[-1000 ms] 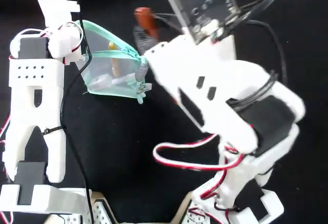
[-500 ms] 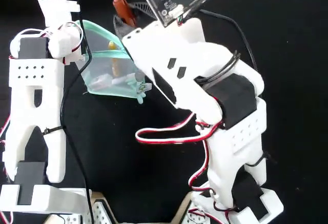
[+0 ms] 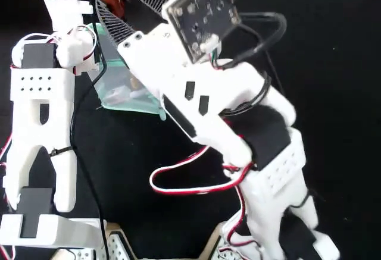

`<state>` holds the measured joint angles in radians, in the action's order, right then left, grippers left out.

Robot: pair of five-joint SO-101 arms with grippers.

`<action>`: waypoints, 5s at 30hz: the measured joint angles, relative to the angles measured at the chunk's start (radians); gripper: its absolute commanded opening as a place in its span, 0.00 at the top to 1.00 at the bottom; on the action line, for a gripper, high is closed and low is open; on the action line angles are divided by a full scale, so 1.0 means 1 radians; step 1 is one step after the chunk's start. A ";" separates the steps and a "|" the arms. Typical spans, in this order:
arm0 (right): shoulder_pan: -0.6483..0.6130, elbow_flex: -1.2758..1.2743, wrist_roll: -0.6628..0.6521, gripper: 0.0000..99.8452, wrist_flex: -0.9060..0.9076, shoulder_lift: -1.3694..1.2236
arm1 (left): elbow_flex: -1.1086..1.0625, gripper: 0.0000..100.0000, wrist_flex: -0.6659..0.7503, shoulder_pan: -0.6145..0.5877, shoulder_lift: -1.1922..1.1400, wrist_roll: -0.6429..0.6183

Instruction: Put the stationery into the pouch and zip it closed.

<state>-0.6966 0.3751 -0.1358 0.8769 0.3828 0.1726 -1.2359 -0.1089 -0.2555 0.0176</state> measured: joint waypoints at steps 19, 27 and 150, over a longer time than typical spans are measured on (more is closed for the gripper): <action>0.149 -1.046 0.000 0.99 -1.111 0.333 | 0.000 0.97 0.005 0.002 0.000 0.000; 0.158 -1.033 0.117 0.99 -1.114 0.333 | 0.000 0.97 0.005 0.002 0.000 0.000; 0.895 -0.845 -0.238 0.99 0.195 -0.465 | 0.000 0.97 0.008 0.002 0.000 0.000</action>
<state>0.1979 -0.4703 -0.3736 1.0717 -0.0821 0.1726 -1.2283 -0.1074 -0.2555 0.0176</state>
